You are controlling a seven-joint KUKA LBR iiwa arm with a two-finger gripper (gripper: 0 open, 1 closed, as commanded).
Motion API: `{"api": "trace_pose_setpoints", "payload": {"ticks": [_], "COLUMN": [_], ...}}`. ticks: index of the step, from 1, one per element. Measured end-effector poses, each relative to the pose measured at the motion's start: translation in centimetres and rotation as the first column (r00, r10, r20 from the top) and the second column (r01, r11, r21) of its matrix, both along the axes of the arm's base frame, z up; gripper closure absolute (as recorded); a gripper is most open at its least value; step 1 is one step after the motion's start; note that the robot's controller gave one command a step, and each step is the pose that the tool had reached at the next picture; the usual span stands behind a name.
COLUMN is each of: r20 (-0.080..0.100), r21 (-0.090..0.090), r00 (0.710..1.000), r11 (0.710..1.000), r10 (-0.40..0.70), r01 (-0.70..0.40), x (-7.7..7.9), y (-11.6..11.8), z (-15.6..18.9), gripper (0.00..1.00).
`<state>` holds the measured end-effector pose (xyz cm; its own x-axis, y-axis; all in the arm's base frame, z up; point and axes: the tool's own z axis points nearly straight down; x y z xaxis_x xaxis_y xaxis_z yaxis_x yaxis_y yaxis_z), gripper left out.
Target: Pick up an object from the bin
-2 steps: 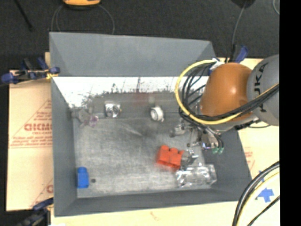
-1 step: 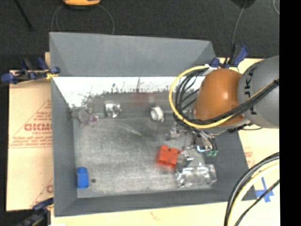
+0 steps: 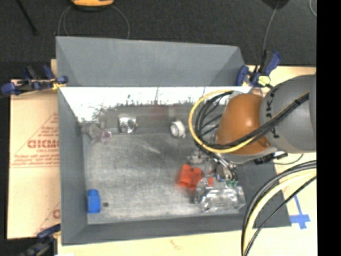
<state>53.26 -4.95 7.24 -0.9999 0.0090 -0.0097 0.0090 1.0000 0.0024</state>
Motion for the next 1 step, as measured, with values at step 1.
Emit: {"api": "trace_pose_setpoints", "payload": {"ticks": [1], "r20": [-0.001], "r21": [-0.002], "r00": [1.000], "r11": [1.000], "r10": [0.005], "r01": [-0.005], "x": [0.23], "y": [0.00], "z": [0.21], "gripper": [0.00]}}
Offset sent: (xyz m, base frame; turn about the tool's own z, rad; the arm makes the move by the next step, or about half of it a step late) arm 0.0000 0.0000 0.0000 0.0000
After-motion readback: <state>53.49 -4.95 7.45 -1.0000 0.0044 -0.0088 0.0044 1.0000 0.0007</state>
